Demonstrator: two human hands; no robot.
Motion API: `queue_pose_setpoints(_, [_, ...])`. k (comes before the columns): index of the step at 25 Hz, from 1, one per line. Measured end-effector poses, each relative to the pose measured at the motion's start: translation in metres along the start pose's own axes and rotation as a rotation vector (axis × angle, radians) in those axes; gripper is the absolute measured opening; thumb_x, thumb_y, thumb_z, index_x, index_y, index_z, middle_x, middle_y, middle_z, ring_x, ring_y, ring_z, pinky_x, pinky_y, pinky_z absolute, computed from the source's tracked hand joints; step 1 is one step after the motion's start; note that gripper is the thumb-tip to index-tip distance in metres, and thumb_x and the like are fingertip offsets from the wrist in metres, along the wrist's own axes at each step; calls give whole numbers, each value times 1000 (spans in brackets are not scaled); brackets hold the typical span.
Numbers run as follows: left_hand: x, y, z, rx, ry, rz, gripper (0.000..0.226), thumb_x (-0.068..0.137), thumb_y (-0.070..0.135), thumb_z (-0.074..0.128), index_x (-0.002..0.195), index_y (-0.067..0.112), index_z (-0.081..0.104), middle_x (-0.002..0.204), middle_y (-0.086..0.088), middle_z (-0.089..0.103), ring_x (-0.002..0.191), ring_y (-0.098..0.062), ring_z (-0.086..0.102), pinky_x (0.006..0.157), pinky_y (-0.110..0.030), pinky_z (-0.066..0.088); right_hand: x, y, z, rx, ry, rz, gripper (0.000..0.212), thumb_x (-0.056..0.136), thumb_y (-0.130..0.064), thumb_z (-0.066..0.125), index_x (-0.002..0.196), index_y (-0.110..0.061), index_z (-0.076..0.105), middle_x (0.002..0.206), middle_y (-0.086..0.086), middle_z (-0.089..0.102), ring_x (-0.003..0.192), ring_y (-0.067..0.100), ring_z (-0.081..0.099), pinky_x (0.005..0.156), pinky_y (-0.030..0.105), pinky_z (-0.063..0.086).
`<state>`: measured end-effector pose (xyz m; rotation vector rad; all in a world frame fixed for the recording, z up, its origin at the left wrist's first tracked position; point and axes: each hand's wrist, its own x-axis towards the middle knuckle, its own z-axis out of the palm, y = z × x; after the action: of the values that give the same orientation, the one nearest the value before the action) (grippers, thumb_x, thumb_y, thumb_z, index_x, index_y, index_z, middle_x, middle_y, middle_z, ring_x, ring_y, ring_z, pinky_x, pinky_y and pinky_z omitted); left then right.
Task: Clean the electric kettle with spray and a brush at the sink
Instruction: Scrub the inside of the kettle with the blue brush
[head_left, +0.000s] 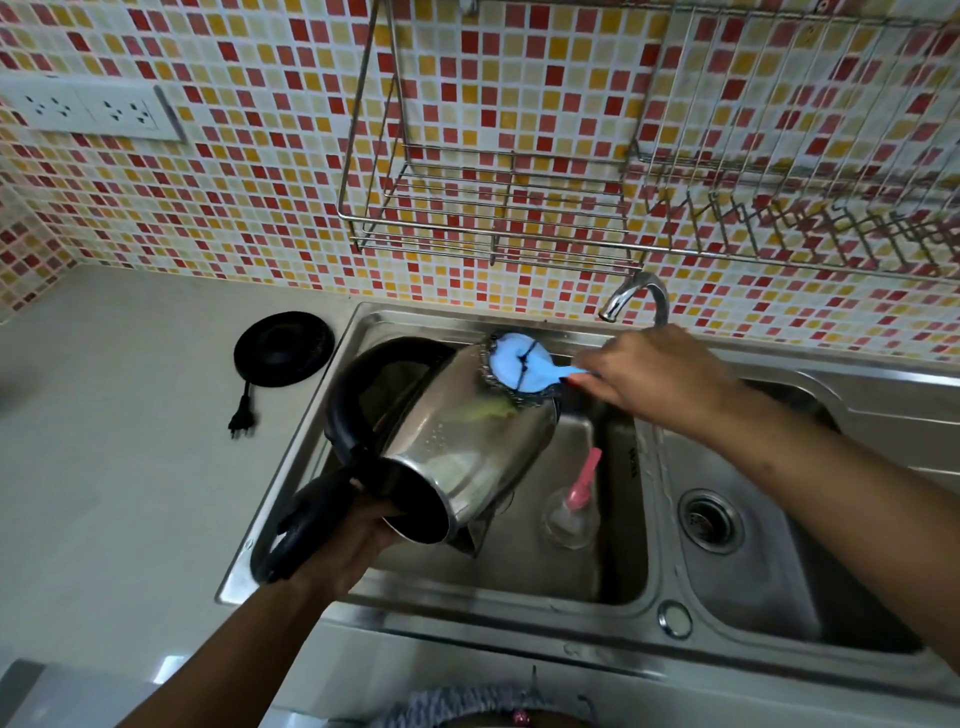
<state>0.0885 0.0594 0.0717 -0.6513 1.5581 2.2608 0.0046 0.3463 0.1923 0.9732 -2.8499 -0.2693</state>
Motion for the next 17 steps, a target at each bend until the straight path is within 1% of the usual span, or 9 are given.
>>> queue_pose_setpoints(2, [-4, 4, 1, -63, -29, -9, 17, 82, -20, 48, 95, -10, 54, 61, -13, 70, 53, -19, 70, 47, -27, 56, 6, -19, 2, 20, 38, -66, 39, 95, -47, 32, 101, -23, 63, 72, 0, 65, 61, 22, 62, 51, 28, 39])
queue_pose_setpoints(4, [-7, 7, 6, -144, -21, -47, 28, 80, -23, 43, 99, -5, 52, 79, -21, 64, 64, -27, 69, 48, -36, 58, -2, -30, 3, 140, 6, -100, 36, 94, -48, 35, 104, -27, 63, 71, -2, 65, 60, 20, 62, 51, 29, 39])
queue_pose_setpoints(6, [-4, 3, 11, -309, -22, -175, 51, 76, -26, 31, 115, 3, 47, 105, -28, 55, 85, -47, 62, 56, -56, 59, -6, -13, 6, 136, -51, -11, 34, 94, -48, 39, 104, -27, 64, 74, -1, 66, 65, 20, 63, 55, 30, 43])
queue_pose_setpoints(7, [-1, 0, 13, -391, -62, -242, 62, 72, -24, 29, 125, 5, 43, 117, -35, 50, 91, -58, 58, 60, -62, 57, -3, -4, 10, 110, -105, 70, 34, 95, -47, 40, 103, -26, 65, 77, 1, 66, 67, 21, 63, 57, 31, 46])
queue_pose_setpoints(9, [2, -3, 18, -441, -99, -336, 68, 69, -20, 28, 135, -2, 38, 127, -46, 44, 100, -65, 55, 62, -58, 59, 15, -1, 23, 114, -141, 186, 35, 96, -45, 41, 101, -21, 66, 82, 6, 66, 70, 24, 61, 60, 33, 46])
queue_pose_setpoints(11, [5, -5, 21, -410, -98, -362, 59, 76, -21, 23, 131, -9, 41, 122, -48, 47, 100, -63, 56, 62, -57, 59, 37, -16, 26, 131, -153, 201, 35, 96, -42, 43, 102, -17, 67, 86, 9, 65, 68, 24, 55, 56, 30, 38])
queue_pose_setpoints(13, [9, -6, 25, -381, -92, -388, 45, 83, -20, 17, 116, -9, 46, 107, -44, 52, 95, -60, 55, 64, -61, 55, 44, -31, 26, 171, -127, 136, 33, 97, -41, 44, 105, -19, 67, 88, 10, 67, 68, 26, 55, 53, 28, 32])
queue_pose_setpoints(15, [13, -6, 29, -324, -27, -415, 37, 85, -19, 18, 107, -8, 46, 99, -42, 53, 96, -60, 54, 66, -64, 50, 38, -32, 28, 297, -145, 124, 31, 95, -41, 46, 107, -23, 68, 91, 9, 69, 77, 29, 62, 58, 30, 40])
queue_pose_setpoints(17, [25, -9, 32, -282, 79, -451, 36, 87, -18, 18, 109, -8, 44, 100, -41, 50, 114, -63, 46, 75, -63, 50, 25, -22, 42, 369, -235, 194, 29, 93, -41, 49, 104, -23, 69, 94, 8, 70, 83, 30, 65, 65, 34, 48])
